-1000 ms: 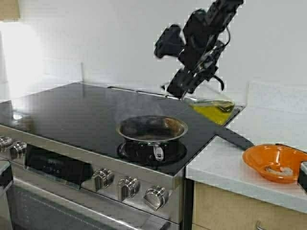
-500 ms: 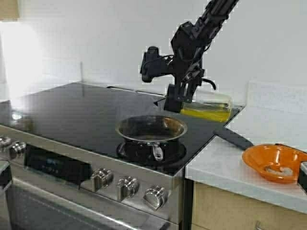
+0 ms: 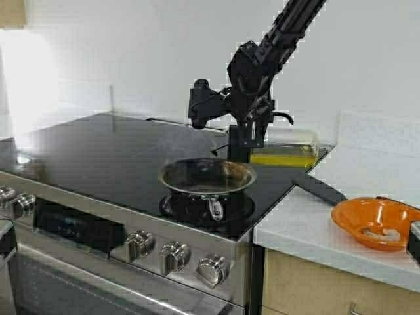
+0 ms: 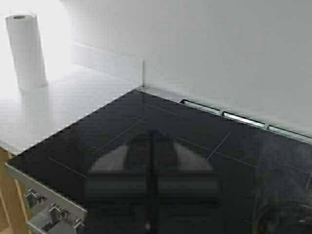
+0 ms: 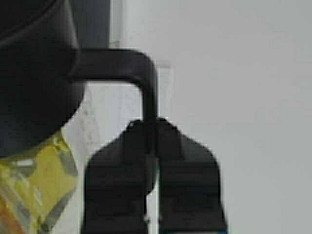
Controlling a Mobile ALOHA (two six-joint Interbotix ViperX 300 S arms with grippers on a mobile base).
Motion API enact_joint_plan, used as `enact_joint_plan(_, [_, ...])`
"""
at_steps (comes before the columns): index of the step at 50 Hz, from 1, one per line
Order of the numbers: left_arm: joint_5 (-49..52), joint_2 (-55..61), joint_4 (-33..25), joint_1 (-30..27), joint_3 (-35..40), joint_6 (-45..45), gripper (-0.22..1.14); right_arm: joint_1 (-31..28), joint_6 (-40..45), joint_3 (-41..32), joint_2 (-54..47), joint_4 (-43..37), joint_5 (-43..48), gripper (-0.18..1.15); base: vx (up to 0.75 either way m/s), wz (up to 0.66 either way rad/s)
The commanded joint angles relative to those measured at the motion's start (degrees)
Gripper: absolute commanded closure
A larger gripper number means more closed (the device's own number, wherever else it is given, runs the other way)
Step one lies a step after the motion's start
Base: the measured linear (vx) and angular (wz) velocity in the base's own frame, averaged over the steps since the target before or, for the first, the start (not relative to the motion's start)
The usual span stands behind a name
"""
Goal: Add oil to the pan and cook the shrimp and serve it
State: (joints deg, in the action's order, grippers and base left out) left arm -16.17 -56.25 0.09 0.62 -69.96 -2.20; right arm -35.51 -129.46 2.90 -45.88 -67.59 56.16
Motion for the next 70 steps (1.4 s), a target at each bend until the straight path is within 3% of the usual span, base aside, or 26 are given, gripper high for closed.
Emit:
enact_joint_plan(1, [-0.2,0.4,0.0,-0.1,0.4,-0.2,0.89,0.1,-3.1,-2.3,1.0,1.1,2.6,0.92,0.0,0.0])
enact_joint_plan(14, [-0.1,0.2,0.0,-0.1,0.4,-0.2,0.89,0.1,-1.7,-4.5,0.7,-0.7,3.3,0.92,0.0,0.0])
enact_joint_plan(22, [-0.1,0.2,0.0,-0.1,0.4,-0.2,0.89,-0.2,16.6,-4.9,5.4,-9.8,1.1,0.92,0.0,0.0])
enact_joint_plan(28, [-0.1,0.2,0.0,-0.1,0.4,-0.2,0.89,0.0,34.5,0.0,11.2,-14.8,-4.1,0.92,0.0,0.0])
enact_joint_plan(39, [-0.1,0.2,0.0,-0.1,0.4,-0.4,0.89,0.6,58.4,9.5,17.9,-9.1,-8.6,0.92,0.0,0.0])
enact_joint_plan(51, [-0.1,0.2,0.0,-0.1,0.4,-0.4,0.89,2.9,75.7,16.7,24.0,0.1,-8.4,0.92,0.0,0.0])
enact_joint_plan(59, [0.0,0.1,0.0,-0.1,0.4,-0.7,0.89,5.0,82.3,21.5,29.8,3.1,-8.4,0.92,0.0,0.0])
enact_joint_plan(70, [0.0,0.1,0.0,-0.1,0.4,-0.7,0.89,11.2,85.0,28.7,39.7,6.9,-10.2,0.92,0.0,0.0])
